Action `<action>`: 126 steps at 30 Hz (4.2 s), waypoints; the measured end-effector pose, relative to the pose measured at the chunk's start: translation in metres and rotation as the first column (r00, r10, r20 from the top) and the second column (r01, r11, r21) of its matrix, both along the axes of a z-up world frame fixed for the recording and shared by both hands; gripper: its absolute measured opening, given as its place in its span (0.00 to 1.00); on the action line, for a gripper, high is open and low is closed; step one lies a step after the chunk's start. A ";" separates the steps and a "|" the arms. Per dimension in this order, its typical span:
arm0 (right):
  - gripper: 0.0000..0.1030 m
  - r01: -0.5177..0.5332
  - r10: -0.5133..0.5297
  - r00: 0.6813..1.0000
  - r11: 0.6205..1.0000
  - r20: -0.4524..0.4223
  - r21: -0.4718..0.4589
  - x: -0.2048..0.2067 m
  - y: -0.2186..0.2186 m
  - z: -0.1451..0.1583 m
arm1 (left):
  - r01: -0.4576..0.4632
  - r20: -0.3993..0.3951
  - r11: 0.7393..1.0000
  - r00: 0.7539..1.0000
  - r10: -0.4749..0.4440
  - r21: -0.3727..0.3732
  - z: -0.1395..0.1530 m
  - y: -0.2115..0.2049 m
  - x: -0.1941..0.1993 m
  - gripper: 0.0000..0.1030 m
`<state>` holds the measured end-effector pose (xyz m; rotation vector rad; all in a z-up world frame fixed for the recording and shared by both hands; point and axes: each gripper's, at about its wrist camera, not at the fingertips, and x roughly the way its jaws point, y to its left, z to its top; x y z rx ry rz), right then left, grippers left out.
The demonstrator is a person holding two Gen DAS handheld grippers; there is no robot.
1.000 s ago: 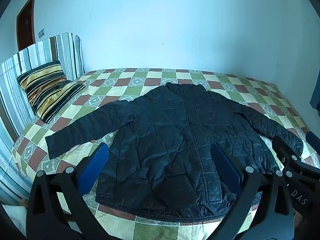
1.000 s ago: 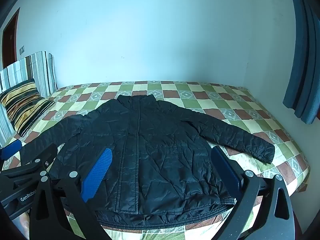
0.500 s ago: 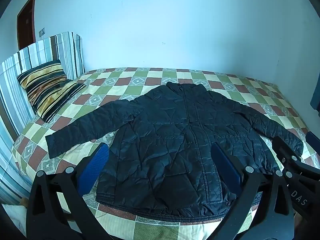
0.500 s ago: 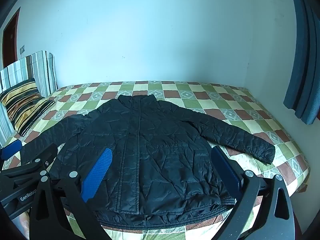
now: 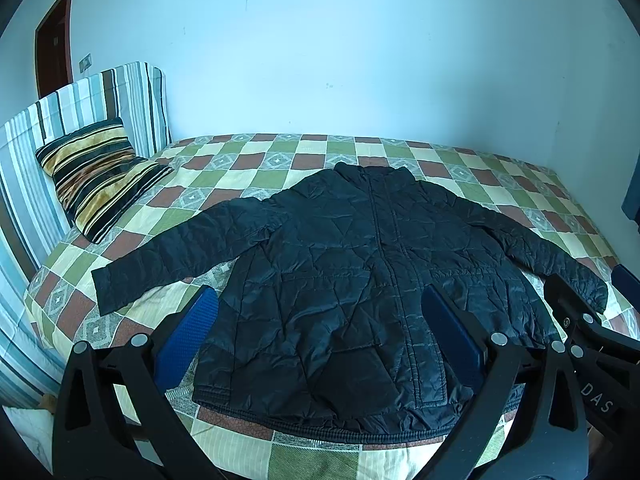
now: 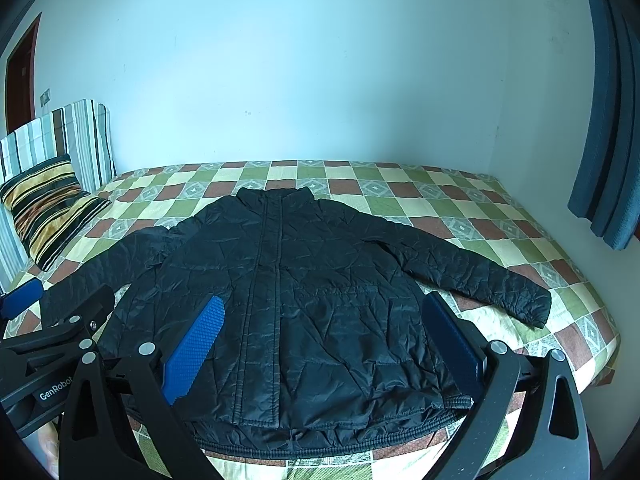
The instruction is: Fold large clothes
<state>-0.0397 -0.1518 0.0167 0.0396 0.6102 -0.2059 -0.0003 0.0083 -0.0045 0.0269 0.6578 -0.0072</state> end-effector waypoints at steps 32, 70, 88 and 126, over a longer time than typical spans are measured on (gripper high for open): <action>0.95 -0.001 0.001 1.000 1.000 -0.001 -0.003 -0.002 0.001 0.000 | -0.001 -0.001 1.000 1.000 0.001 0.000 0.000 -0.001 0.001 0.98; 0.95 -0.001 0.001 1.000 1.000 -0.004 -0.005 -0.001 0.003 -0.004 | -0.001 -0.004 1.000 1.000 0.001 0.000 -0.002 0.003 0.000 0.98; 0.95 -0.003 0.004 0.999 0.999 -0.034 0.035 0.014 -0.009 -0.030 | -0.002 -0.021 1.000 1.000 0.002 0.008 -0.029 0.010 0.014 0.98; 0.64 0.587 -0.636 0.736 0.429 -0.231 0.687 0.001 -0.440 -0.209 | -0.371 -0.244 0.902 0.875 0.419 0.221 -0.150 0.098 0.150 0.98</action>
